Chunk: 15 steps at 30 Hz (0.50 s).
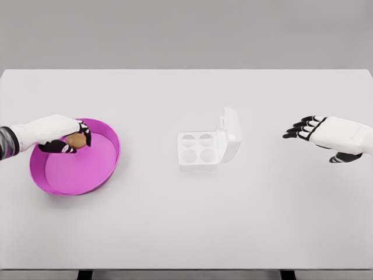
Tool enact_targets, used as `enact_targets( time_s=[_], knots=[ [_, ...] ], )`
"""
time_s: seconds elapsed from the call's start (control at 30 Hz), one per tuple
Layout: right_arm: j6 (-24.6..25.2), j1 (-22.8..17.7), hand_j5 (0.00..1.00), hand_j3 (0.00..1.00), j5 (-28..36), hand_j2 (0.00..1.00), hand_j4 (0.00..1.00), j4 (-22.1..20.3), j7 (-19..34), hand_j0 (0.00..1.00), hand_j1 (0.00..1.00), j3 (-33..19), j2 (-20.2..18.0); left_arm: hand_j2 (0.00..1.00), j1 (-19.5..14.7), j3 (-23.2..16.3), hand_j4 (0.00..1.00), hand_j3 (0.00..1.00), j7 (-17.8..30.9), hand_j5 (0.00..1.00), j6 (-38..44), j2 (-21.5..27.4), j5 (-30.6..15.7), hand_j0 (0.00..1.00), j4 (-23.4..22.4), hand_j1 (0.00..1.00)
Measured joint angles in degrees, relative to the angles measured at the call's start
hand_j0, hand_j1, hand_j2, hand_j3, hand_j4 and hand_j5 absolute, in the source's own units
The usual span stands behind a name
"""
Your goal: Pack egg into the box and close the box lid
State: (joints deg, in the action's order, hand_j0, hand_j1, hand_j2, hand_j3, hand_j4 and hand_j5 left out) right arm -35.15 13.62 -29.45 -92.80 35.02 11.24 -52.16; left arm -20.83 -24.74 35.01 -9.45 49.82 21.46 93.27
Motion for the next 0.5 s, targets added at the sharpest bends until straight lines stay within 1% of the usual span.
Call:
enact_targets(
  time_s=[0.13, 0.5],
  knots=[
    [0.00, 0.00, 1.00, 1.00, 0.00, 1.00, 1.00, 0.00, 0.00, 1.00, 1.00, -0.19, -0.18, 0.40, -0.79, 0.32, 0.40, 0.40, 0.01, 0.40, -0.16, 0.04, -0.23, 0.40, 1.54, 0.40],
    [0.00, 0.18, 1.00, 1.00, 0.09, 1.00, 1.00, 0.00, 0.00, 1.00, 1.00, -0.33, -0.21, 0.38, -2.20, 1.32, 0.38, 0.38, 0.01, 0.38, -0.51, -0.06, -0.97, 0.38, 3.16, 0.38]
  ],
)
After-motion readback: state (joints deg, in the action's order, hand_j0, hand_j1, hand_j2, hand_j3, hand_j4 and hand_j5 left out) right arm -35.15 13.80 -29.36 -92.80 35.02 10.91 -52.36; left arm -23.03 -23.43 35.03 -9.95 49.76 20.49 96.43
